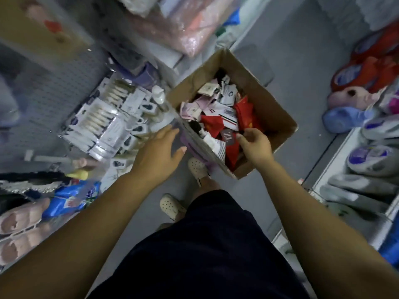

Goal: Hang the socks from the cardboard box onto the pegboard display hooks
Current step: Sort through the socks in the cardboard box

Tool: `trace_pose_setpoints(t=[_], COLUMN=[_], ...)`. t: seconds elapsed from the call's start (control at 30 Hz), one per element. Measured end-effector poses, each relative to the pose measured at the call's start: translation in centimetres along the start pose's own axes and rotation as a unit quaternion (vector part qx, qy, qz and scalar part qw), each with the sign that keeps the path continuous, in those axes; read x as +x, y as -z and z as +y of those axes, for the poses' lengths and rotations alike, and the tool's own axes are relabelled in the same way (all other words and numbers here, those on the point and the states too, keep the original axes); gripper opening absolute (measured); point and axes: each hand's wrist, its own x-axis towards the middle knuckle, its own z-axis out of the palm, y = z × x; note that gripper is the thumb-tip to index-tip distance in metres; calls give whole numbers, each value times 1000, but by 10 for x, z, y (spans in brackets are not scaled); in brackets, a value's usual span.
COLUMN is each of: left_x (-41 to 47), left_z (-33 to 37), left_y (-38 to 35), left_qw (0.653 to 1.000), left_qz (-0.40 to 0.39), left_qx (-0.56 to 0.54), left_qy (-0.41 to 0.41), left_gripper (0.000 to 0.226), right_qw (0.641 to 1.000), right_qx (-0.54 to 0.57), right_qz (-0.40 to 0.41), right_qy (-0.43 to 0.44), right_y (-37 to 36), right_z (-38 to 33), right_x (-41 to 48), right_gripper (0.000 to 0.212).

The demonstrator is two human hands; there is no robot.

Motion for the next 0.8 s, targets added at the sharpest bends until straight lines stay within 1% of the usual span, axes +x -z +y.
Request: trace_pose_setpoints(t=[0.13, 0.33, 0.47, 0.53, 0.57, 0.6, 0.63, 0.73, 0.77, 0.8], left_x=[50, 94, 102, 101, 101, 101, 101, 104, 104, 104], left_z=[4, -10, -23, -24, -24, -24, -25, -26, -26, -26], left_y=[-11, -33, -48, -53, -55, -56, -56, -55, -55, -54], left_qw=[997, 986, 979, 979, 980, 980, 980, 981, 981, 981], left_qz=[-27, -89, -124, -125, -124, -124, -123, -129, -132, -136], left_qx=[65, 140, 162, 159, 156, 153, 152, 144, 141, 138], left_qy=[-32, -28, -22, -26, -25, -25, -25, -28, -26, -23], left_gripper=[64, 68, 69, 71, 72, 73, 72, 70, 69, 69], right_qw=[999, 998, 995, 994, 994, 994, 994, 995, 995, 995], right_qx=[16, 21, 59, 55, 44, 31, 16, -30, -35, -35], right_qz=[2, 11, 27, 44, 50, 53, 50, 35, 35, 39], right_qy=[-49, -57, -77, -90, -91, -89, -91, -87, -86, -84], right_y=[-6, -31, -43, -48, -49, -50, -48, -41, -38, -36], right_z=[3, 11, 15, 19, 20, 20, 17, 10, 10, 10], right_x=[64, 134, 162, 176, 183, 187, 189, 190, 189, 187], right_gripper=[57, 86, 101, 112, 113, 110, 101, 64, 56, 54])
